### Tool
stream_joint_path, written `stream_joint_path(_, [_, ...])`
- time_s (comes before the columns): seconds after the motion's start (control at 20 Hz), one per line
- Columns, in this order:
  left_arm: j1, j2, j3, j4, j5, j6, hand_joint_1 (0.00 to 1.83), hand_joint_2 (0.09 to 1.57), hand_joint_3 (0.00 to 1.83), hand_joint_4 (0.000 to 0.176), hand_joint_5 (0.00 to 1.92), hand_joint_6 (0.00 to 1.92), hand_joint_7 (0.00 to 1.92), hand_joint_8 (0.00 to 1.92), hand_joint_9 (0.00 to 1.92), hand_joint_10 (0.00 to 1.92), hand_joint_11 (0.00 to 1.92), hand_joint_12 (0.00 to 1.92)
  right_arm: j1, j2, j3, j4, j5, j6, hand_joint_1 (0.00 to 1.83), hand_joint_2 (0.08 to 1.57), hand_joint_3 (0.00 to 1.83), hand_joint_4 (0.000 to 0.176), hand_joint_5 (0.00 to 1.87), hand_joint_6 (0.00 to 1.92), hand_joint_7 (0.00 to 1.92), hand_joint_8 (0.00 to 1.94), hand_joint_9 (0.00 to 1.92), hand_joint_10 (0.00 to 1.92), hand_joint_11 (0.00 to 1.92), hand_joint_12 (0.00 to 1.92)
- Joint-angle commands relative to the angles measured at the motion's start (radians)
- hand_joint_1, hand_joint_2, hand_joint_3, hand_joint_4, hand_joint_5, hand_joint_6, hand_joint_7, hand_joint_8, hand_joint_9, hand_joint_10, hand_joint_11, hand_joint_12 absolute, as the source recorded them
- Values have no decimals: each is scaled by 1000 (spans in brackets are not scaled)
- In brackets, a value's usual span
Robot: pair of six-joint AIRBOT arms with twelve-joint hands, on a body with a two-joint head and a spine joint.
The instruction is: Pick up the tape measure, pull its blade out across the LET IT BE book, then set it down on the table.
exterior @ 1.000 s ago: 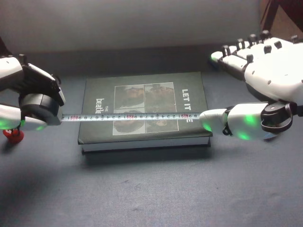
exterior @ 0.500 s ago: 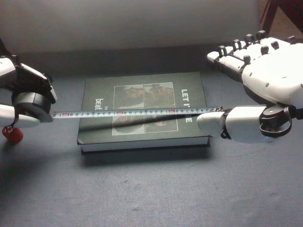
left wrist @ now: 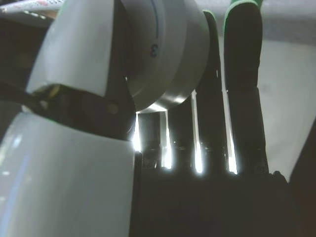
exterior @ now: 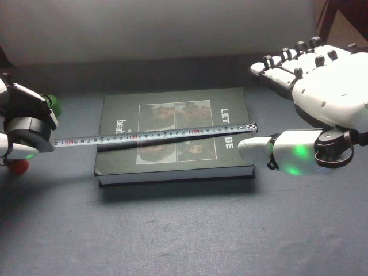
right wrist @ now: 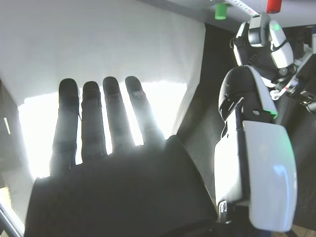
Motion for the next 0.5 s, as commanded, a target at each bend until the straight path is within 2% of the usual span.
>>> stream_joint_path(0.0, [-6, -2, 11, -36, -110, -9, 1375, 1123, 1, 0, 888, 927, 965, 996, 927, 1292, 868, 1174, 7, 6, -3, -72, 24, 7, 0, 1076, 0, 5, 0, 0, 5, 1, 0, 0, 0, 421])
stream_joint_path(0.25, [27, -11, 41, -5, -131, -45, 1376, 1121, 0, 0, 903, 916, 968, 990, 927, 1290, 867, 1174, 6, 6, -3, -76, 22, 7, 0, 1079, 1, 5, 0, 0, 8, 1, 0, 0, 0, 447])
stream_joint_path(0.45, [32, -22, 64, -5, -141, -52, 1377, 1114, 0, 0, 936, 891, 969, 976, 933, 1277, 868, 1172, 4, 6, -3, -84, 18, 8, 0, 1080, 1, 5, 0, 0, 8, 0, 0, 0, 0, 379])
